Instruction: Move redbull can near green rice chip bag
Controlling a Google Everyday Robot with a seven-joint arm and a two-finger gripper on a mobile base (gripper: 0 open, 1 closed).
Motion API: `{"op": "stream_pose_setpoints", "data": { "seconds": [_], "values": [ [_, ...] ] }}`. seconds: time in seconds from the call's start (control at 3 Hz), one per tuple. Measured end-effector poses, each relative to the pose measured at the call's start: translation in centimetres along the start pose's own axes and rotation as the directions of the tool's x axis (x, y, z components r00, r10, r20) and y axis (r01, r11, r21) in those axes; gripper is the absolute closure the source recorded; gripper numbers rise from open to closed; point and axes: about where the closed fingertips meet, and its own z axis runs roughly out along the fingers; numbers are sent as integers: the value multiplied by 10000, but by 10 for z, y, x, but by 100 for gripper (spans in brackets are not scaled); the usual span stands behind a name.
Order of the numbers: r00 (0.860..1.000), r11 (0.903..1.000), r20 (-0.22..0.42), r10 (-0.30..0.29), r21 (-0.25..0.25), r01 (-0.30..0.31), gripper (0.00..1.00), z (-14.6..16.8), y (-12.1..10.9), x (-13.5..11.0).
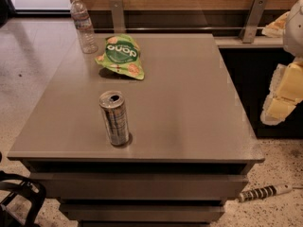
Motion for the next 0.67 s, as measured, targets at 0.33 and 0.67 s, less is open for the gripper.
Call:
{"op": "stream_pose_setpoints", "data": {
  "seconds": [0.33, 0.67],
  "values": [
    [10000, 10000, 1, 0, 2, 0, 0, 0, 0, 0],
    [9981, 9996, 613, 48, -278, -31, 0, 4, 3, -8]
  ]
}}
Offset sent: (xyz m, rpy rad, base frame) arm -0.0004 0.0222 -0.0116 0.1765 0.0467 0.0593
